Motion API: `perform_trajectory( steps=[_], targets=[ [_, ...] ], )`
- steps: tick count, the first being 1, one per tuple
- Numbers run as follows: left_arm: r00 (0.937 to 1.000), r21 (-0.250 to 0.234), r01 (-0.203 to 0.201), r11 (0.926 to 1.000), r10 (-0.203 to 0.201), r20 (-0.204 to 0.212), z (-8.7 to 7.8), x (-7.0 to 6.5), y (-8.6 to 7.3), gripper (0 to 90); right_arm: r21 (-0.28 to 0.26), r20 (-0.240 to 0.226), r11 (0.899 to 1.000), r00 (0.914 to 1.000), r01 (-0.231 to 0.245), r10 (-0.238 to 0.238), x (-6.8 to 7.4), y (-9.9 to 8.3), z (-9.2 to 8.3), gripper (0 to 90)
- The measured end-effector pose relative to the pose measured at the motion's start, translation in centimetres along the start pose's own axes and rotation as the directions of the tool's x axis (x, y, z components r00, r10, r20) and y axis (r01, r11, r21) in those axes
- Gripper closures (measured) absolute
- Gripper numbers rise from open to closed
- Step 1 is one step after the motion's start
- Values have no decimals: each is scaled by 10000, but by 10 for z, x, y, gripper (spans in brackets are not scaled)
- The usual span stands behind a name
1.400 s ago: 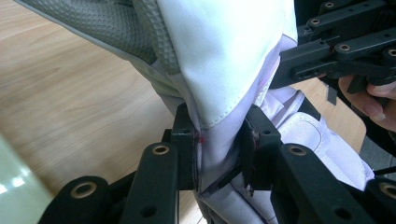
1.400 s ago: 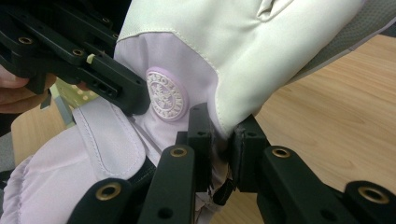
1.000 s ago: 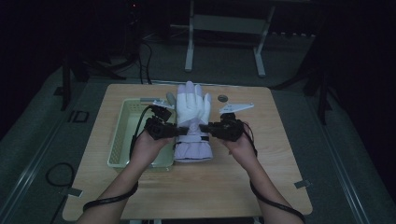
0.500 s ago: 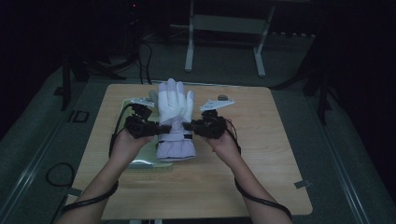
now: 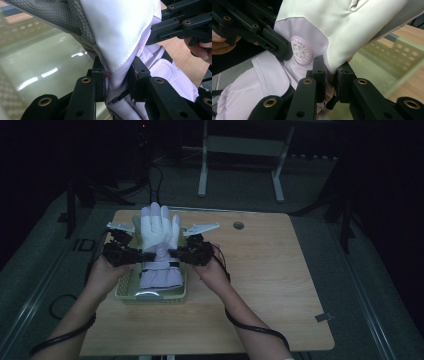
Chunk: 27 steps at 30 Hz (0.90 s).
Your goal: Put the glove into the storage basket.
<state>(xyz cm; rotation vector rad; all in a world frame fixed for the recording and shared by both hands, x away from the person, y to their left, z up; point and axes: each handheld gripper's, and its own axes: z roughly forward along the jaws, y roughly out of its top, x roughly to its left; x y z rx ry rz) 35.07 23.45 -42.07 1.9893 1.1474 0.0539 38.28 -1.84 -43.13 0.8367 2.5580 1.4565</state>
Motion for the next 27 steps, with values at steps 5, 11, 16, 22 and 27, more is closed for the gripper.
perform_trajectory(
  steps=[5, 11, 16, 22, 27],
  targets=[
    [9999, 127, 162, 9998, -161, -57, -6, 18, -2, 709, 17, -59, 10000, 10000, -34, 34, 5, 7, 20, 802],
    [9996, 248, 212, 9995, -207, -195, 1, 32, -9, 708, 92, 5, 9996, 9996, -278, 278, 3, 3, 39, 802],
    [9990, 500, 428, 9978, -421, -145, 20, 40, -15, 708, 404, 151, 9982, 9989, -452, 447, -4, -9, 50, 802],
    [9979, 967, 593, 9935, -564, -316, 43, 43, -20, 707, 805, 430, 9946, 9971, -657, 624, -12, -25, 58, 803],
    [9943, 1577, 941, 9830, -848, -646, 57, 46, -23, 706, 1383, 797, 9865, 9938, -875, 769, -12, -33, 67, 806]
  ],
)
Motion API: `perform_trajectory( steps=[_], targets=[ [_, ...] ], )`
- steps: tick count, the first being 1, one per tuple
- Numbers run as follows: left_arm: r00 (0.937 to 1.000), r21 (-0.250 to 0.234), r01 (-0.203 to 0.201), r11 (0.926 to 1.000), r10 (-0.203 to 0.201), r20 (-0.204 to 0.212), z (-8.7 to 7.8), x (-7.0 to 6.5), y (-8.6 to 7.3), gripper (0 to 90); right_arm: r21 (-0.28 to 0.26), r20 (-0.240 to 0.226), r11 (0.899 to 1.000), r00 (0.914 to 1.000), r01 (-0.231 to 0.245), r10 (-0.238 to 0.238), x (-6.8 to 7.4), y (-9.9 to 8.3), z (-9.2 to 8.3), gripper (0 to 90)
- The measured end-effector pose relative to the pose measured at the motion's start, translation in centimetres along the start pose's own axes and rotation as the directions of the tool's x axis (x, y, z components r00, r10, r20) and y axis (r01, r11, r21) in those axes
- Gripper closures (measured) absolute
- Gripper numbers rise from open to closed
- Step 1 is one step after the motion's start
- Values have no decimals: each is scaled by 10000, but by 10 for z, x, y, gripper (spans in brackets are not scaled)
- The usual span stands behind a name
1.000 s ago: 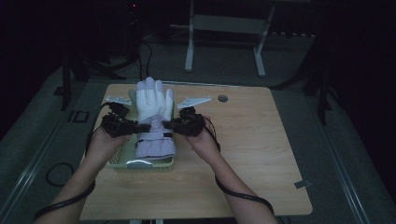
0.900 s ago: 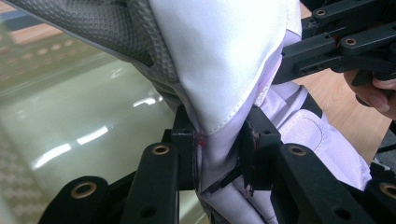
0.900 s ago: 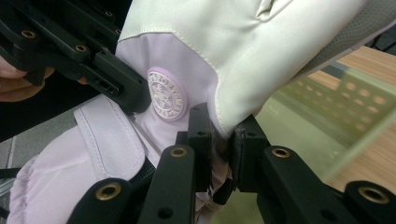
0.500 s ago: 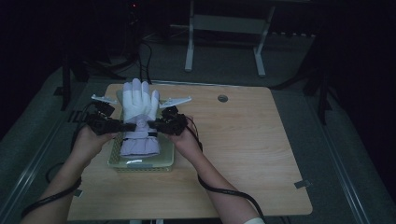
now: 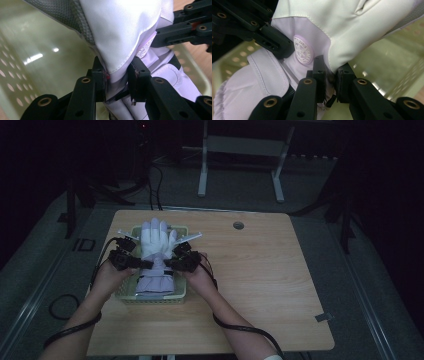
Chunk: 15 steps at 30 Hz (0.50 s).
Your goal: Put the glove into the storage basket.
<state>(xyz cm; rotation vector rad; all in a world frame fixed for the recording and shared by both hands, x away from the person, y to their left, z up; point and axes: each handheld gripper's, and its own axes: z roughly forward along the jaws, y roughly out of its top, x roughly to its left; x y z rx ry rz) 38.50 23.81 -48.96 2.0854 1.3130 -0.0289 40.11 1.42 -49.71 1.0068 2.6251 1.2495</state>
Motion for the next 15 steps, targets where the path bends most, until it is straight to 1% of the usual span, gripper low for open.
perform_trajectory(
  steps=[2, 3, 5, 6, 7, 8, 9, 10, 11, 12, 14, 15],
  targets=[
    [9999, 225, -11, 9997, 14, -148, 4, -1, 0, 705, 265, 210, 9996, 9998, 56, -62, 2, -1, 5, 805],
    [9997, 270, 5, 9996, 2, -236, 6, -1, 0, 705, 369, 286, 9993, 9996, 14, -24, 2, -2, 7, 805],
    [9996, 357, -35, 9994, 44, -266, 8, -2, 0, 701, 510, 498, 9985, 9985, 191, -217, 4, -3, 8, 804],
    [9992, 399, -52, 9992, 67, -386, 10, -2, 0, 697, 585, 579, 9982, 9981, 156, -189, 4, -2, 9, 804],
    [9990, 528, -31, 9986, 55, -454, 12, -2, 0, 683, 670, 634, 9976, 9977, 186, -228, 4, -2, 10, 800],
    [9986, 809, -41, 9967, 83, -522, 15, -2, 0, 657, 818, 676, 9965, 9975, 150, -206, 4, -2, 11, 792],
    [9972, 1065, -124, 9942, 202, -726, 19, -4, 0, 627, 994, 680, 9950, 9977, 11, -79, 3, -2, 13, 783],
    [9945, 1376, -251, 9902, 387, -975, 25, -5, 0, 599, 1082, 705, 9941, 9975, -48, -28, 3, -3, 14, 770],
    [9942, 1518, -210, 9882, 366, -1008, 28, -6, 0, 565, 1135, 767, 9935, 9970, 18, -106, 4, -3, 15, 733],
    [9937, 1647, -142, 9862, 322, -1074, 32, -6, 0, 562, 1218, 846, 9926, 9963, 17, -121, 4, -3, 15, 720],
    [9928, 1767, 12, 9843, 200, -1183, 37, -5, 0, 536, 1359, 1121, 9904, 9928, 267, -422, 6, -3, 17, 693],
    [9928, 1767, 12, 9843, 200, -1183, 37, -5, 0, 501, 1359, 1121, 9904, 9928, 267, -422, 6, -3, 17, 693]
  ],
)
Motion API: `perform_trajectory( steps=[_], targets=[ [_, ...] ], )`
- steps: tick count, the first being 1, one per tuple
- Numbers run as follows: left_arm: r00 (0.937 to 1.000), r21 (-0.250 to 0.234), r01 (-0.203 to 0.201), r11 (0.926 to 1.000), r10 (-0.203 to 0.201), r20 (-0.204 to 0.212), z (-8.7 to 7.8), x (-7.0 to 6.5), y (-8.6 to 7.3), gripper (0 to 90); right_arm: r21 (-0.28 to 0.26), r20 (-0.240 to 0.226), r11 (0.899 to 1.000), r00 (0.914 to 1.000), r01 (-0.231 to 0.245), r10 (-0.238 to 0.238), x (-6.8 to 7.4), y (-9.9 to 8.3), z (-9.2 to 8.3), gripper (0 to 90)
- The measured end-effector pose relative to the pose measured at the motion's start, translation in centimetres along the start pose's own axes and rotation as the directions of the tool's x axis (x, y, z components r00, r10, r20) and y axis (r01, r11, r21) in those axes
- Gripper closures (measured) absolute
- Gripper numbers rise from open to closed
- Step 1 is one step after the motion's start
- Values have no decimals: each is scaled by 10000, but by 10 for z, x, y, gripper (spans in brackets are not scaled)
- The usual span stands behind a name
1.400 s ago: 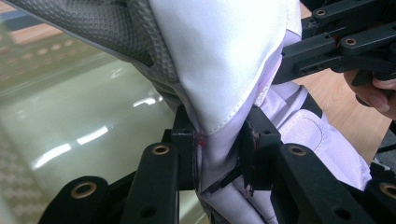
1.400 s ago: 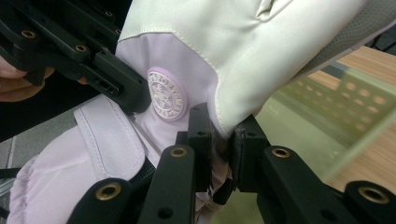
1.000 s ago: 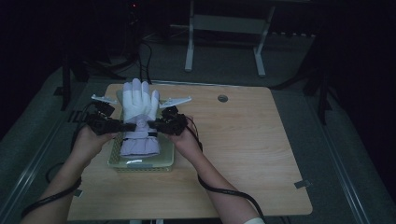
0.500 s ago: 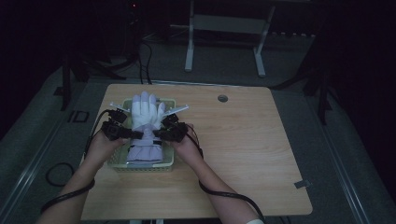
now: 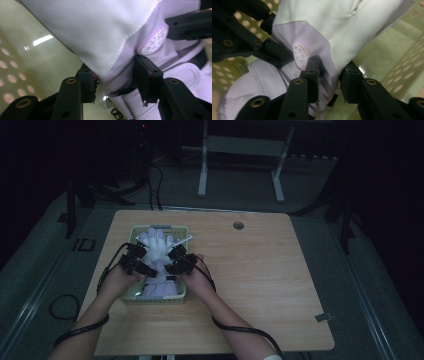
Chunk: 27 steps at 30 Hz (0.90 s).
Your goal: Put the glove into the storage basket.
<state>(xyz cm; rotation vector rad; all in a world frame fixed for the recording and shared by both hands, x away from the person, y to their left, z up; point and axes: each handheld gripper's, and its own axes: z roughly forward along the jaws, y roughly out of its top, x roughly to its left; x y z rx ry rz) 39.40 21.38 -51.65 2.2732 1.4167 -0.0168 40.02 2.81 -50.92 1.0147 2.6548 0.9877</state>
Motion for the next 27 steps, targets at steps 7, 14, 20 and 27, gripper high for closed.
perform_trajectory(
  steps=[7, 14, 20, 27],
  targets=[
    [9923, -10, -479, 9988, 475, -1145, 4, -9, 4, 384, -68, -242, 9999, 9996, 136, -138, -5, -2, -3, 477],
    [9904, -1394, -522, 9889, 333, -1341, -7, -10, -1, 150, -1138, -1253, 9934, 9921, -103, -41, -17, -3, -22, 289],
    [9932, -2532, -526, 9660, 243, -1136, -24, -18, -13, 107, -1902, -1893, 9811, 9792, 359, -726, -26, -5, -42, 203],
    [9965, -3585, -753, 9305, 571, -612, -40, -42, -23, 97, -1948, -2062, 9796, 9744, 484, -892, -35, -16, -50, 177]
  ],
)
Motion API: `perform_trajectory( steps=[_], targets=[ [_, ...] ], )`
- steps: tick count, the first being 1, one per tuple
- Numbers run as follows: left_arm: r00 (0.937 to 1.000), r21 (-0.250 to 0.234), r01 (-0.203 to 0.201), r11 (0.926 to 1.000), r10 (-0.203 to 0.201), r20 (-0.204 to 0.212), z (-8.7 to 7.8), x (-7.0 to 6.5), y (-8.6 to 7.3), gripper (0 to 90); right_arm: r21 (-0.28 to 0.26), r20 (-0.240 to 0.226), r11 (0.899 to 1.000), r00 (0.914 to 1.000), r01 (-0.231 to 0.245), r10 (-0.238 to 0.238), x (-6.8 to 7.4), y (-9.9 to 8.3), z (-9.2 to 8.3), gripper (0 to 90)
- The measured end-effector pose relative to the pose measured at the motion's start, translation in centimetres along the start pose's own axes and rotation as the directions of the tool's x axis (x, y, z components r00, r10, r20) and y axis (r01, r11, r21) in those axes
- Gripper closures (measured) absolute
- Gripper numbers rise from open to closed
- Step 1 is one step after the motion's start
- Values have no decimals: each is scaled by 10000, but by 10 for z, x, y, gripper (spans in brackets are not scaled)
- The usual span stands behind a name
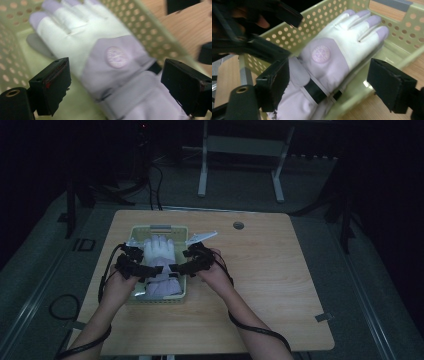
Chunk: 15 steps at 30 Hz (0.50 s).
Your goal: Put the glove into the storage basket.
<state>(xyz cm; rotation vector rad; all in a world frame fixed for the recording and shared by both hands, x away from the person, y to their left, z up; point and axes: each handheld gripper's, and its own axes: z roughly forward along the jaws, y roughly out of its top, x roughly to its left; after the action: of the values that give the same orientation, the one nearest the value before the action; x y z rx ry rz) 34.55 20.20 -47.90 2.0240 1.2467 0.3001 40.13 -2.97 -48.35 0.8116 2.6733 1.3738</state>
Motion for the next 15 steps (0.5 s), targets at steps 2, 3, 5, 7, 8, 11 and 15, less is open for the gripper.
perform_trajectory(
  steps=[2, 3, 5, 7, 8, 11, 15],
  targets=[
    [9999, -108, -105, 9999, 106, 89, -2, -7, 0, 97, 12, -19, 10000, 10000, 75, -75, -2, -3, -3, 167],
    [9998, -158, -170, 9997, 172, 100, -3, -10, 0, 98, 37, 15, 10000, 10000, 62, -62, -2, -4, -4, 167],
    [9993, -219, -307, 9993, 312, 225, -4, -18, 0, 97, 42, -39, 10000, 10000, 51, -51, -5, -8, -9, 166],
    [9985, -291, -509, 9983, 515, 208, -4, -27, 2, 98, 52, 18, 10000, 10000, 30, -30, -7, -11, -14, 167],
    [9979, -309, -592, 9978, 600, 246, -5, -29, 2, 98, 39, 65, 10000, 10000, 25, -25, -8, -12, -17, 167],
    [9966, -596, -629, 9962, 658, 489, -4, -41, 4, 98, 11, 215, 10000, 9998, 59, -59, -11, -16, -24, 167],
    [9935, -1019, -712, 9923, 796, 811, -2, -54, 6, 98, 47, 292, 9999, 9994, 157, -158, -15, -20, -32, 166]
  ],
)
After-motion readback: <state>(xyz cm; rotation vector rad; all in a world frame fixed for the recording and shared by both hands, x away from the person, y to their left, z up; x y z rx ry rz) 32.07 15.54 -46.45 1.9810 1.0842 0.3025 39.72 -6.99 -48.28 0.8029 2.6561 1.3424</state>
